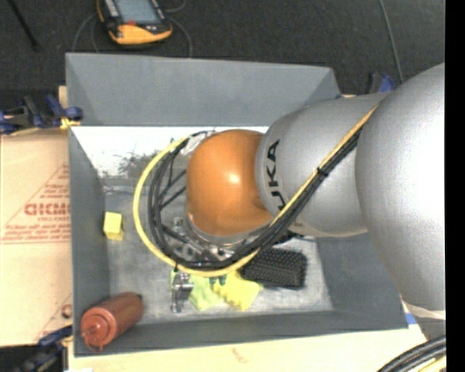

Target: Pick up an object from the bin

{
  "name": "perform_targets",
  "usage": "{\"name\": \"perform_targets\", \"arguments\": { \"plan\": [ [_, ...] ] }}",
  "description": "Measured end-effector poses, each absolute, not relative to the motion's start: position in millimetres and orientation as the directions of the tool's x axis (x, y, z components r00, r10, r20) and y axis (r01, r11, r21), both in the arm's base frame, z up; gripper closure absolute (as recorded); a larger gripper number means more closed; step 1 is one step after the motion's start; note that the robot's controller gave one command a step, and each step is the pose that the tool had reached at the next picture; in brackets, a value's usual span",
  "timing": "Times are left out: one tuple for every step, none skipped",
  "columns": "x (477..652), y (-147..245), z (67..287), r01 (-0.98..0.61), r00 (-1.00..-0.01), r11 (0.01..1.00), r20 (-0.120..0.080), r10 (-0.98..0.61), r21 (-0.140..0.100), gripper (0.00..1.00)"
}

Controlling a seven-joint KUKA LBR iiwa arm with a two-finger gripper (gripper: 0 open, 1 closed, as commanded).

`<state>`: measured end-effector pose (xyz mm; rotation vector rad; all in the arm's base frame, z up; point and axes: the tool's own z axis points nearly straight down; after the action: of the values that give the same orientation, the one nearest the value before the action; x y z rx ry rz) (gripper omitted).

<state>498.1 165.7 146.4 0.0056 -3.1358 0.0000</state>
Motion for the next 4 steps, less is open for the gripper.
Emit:
{"name": "perform_targets", "arguments": {
  "plan": [
    [500.3,165.0,150.7,0.0,-1.0,1.0,-0.002,0.0,0.001,0.0],
    [548.9,90.8,69.5,-0.021,-1.0,1.0,-0.007,-0.021,0.0,0.0],
    [531.8,87.5,128.1,0.154,-0.988,0.988,-0.001,0.154,0.001,0.0],
    [549.2,89.7,73.1,-0.02,-1.0,1.0,-0.005,-0.02,0.0,0.0]
  ]
}}
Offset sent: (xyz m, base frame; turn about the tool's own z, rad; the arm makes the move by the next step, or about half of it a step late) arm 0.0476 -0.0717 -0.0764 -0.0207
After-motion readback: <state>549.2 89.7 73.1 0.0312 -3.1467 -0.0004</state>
